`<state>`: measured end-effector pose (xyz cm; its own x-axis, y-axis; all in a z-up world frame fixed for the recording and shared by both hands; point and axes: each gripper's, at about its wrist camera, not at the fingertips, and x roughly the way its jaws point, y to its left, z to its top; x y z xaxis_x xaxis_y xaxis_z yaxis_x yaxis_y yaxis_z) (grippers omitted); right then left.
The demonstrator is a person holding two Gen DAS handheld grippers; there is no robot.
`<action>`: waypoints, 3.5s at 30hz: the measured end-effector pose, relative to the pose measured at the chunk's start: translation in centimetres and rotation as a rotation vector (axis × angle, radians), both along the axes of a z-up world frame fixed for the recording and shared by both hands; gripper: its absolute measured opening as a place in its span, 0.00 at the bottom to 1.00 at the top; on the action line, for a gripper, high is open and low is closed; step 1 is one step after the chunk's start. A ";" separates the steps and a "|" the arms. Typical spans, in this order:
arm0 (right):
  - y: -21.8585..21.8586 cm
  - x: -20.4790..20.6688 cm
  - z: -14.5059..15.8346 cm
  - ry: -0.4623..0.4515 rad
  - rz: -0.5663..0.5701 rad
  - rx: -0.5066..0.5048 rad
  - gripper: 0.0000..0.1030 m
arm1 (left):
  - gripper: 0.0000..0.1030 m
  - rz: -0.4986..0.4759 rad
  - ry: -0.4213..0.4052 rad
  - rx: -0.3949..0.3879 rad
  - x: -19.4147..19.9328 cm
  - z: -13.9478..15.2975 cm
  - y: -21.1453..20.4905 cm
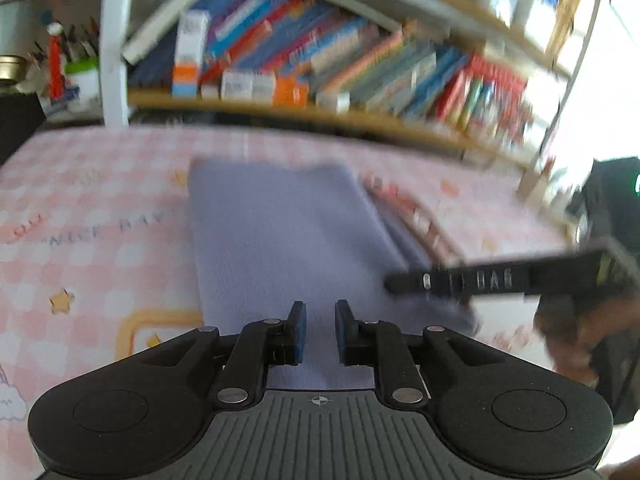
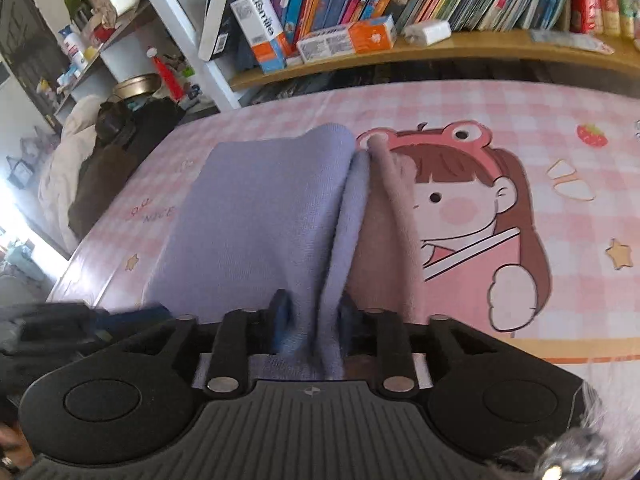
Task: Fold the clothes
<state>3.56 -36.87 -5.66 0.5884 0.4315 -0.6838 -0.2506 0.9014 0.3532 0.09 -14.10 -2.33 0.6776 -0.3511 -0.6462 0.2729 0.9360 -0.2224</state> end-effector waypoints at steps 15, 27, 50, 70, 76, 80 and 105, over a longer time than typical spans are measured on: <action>1.7 2.5 -0.2 0.075 0.022 0.018 0.10 | 0.17 0.050 0.036 0.068 4.5 -1.5 0.2; 2.2 2.0 -0.4 0.033 -0.016 -0.025 0.10 | 0.19 0.050 0.055 0.075 5.1 -1.7 0.1; -1.4 -7.4 2.1 -0.137 0.003 -0.250 0.86 | 0.53 0.211 0.007 0.038 -4.8 0.7 -2.4; -4.4 -11.8 0.1 -0.015 0.023 -0.273 0.92 | 0.81 0.261 0.104 0.116 -9.3 -1.4 -6.3; -4.0 -11.8 -0.1 0.002 0.006 -0.290 0.93 | 0.81 0.232 0.110 0.113 -8.7 -1.7 -6.1; -3.4 -11.6 -0.2 0.014 -0.024 -0.301 0.93 | 0.81 0.191 0.110 0.114 -7.7 -1.9 -5.5; 2.0 -6.4 2.1 -0.020 -0.365 -0.091 0.93 | 0.83 0.011 0.067 0.000 1.4 -0.2 5.7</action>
<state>-2.88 -34.85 -3.53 0.7056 0.1286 -0.6968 0.0875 0.9601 0.2657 1.52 -8.38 -2.53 0.6367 -0.3437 -0.6903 0.2466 0.9389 -0.2400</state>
